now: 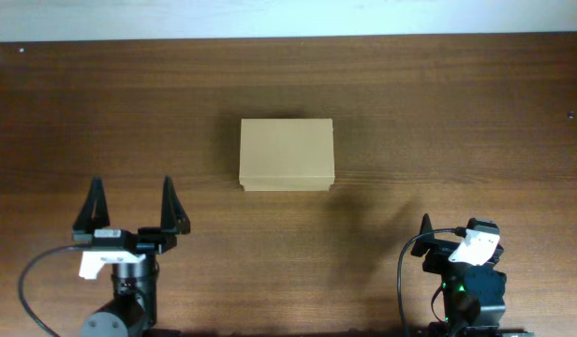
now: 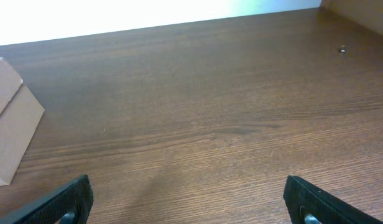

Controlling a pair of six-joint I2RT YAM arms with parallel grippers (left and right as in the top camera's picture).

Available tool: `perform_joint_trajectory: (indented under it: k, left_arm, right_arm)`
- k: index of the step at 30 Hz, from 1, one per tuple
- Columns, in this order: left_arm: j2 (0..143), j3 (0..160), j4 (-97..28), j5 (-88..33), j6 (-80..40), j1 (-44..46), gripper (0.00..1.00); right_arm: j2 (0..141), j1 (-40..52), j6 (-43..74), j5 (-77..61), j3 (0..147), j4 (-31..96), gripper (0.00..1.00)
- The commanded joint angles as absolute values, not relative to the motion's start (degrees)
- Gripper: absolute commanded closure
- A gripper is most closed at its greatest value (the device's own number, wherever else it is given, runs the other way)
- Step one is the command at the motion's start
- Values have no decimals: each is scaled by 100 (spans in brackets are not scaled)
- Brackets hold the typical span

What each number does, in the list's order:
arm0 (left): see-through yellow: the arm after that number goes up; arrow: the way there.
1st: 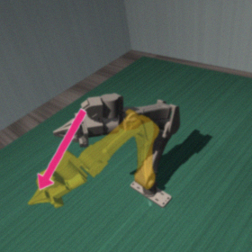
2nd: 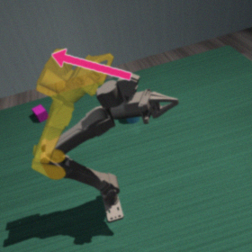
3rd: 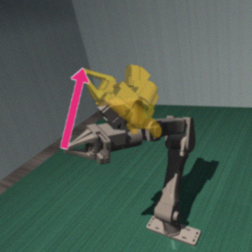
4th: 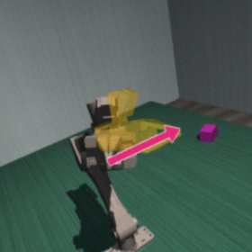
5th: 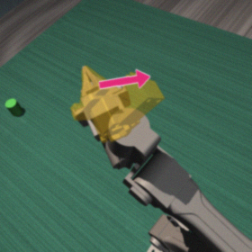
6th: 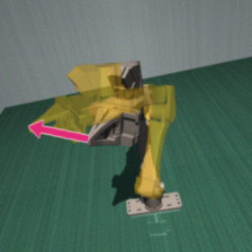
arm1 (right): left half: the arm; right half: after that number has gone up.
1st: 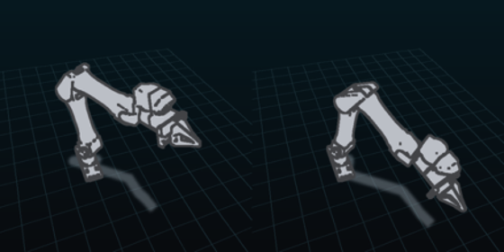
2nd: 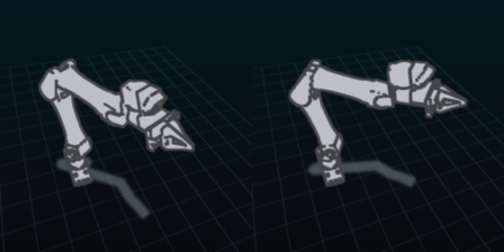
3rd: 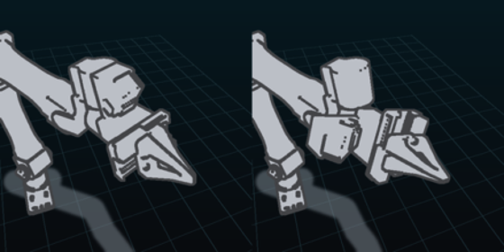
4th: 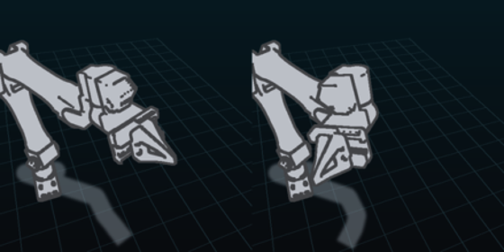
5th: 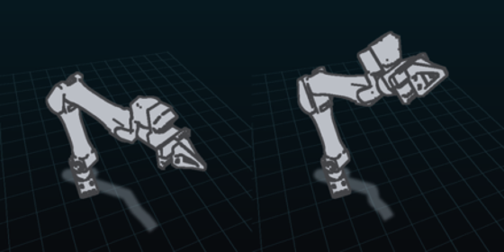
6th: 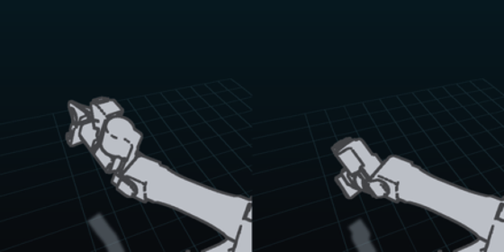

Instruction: Pack container

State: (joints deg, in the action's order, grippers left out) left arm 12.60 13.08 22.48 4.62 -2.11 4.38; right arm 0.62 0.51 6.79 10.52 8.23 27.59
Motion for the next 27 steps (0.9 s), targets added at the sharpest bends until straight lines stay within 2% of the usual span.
perform_joint_trajectory:
  k: [1,7,24,27]
  left_arm:
    - [840,775,2296,674,-121,434,0]
    - [353,73,2296,676,-121,434,0]
    - [163,51,-440,790,-123,228,1]
    - [163,51,-395,779,-121,231,0]
  right_arm:
    - [14,30,639,1100,775,2751,1]
    - [14,30,639,1100,775,2751,1]
    - [14,30,639,1098,775,2751,1]
    - [14,30,642,1098,775,2751,1]
